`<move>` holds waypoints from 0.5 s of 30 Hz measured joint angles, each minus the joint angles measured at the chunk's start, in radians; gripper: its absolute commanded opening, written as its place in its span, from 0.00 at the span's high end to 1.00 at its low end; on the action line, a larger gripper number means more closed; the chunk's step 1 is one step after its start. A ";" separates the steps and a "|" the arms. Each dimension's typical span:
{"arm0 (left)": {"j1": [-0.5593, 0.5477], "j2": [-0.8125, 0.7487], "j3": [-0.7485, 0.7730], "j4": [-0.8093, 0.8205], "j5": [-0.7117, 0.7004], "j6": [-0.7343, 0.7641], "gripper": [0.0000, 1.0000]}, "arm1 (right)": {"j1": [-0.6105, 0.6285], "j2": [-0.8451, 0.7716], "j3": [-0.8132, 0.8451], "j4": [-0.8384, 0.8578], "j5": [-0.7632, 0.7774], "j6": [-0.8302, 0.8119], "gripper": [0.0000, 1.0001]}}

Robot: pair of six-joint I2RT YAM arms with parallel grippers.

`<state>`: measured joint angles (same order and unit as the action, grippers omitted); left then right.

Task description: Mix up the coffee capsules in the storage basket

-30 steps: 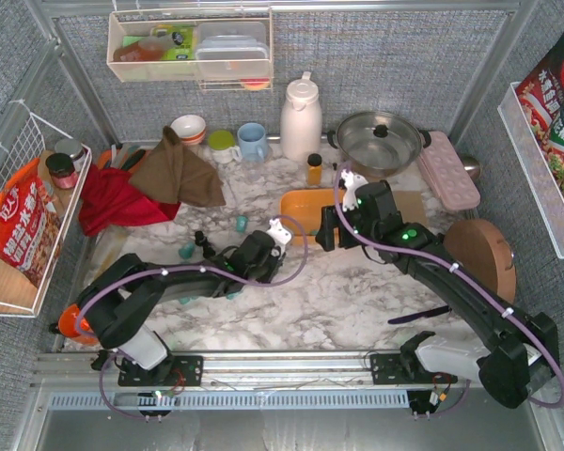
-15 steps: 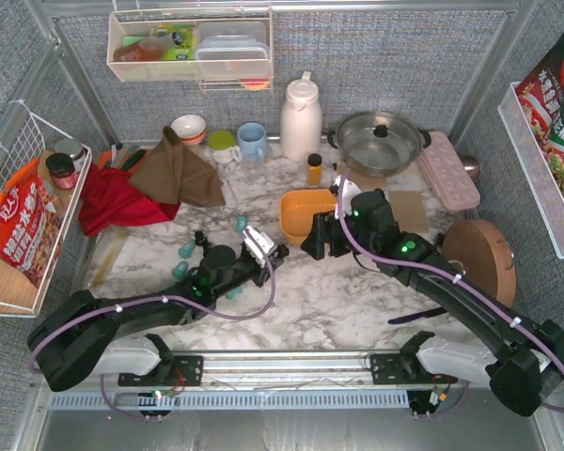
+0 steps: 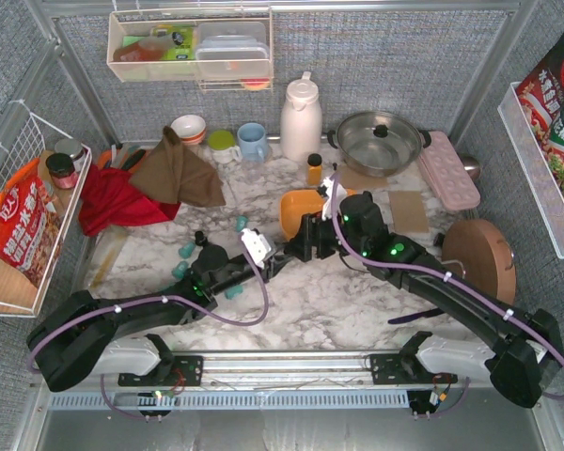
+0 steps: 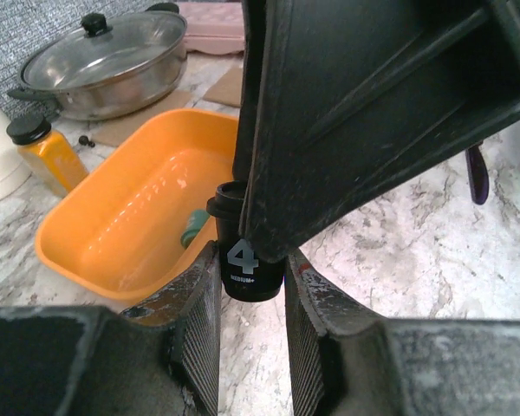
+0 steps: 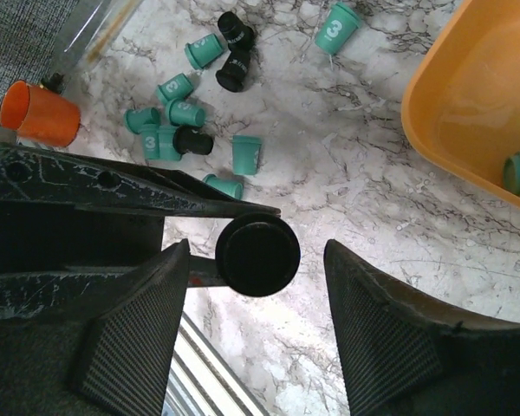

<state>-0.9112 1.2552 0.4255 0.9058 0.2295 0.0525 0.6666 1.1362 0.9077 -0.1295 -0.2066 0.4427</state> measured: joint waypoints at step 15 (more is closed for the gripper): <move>-0.009 -0.002 0.003 0.019 0.031 0.000 0.50 | 0.011 0.032 0.002 0.024 -0.007 0.006 0.66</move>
<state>-0.9203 1.2530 0.4282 0.9253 0.2604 0.0528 0.6777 1.1683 0.9096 -0.1051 -0.2134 0.4484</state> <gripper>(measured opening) 0.373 0.416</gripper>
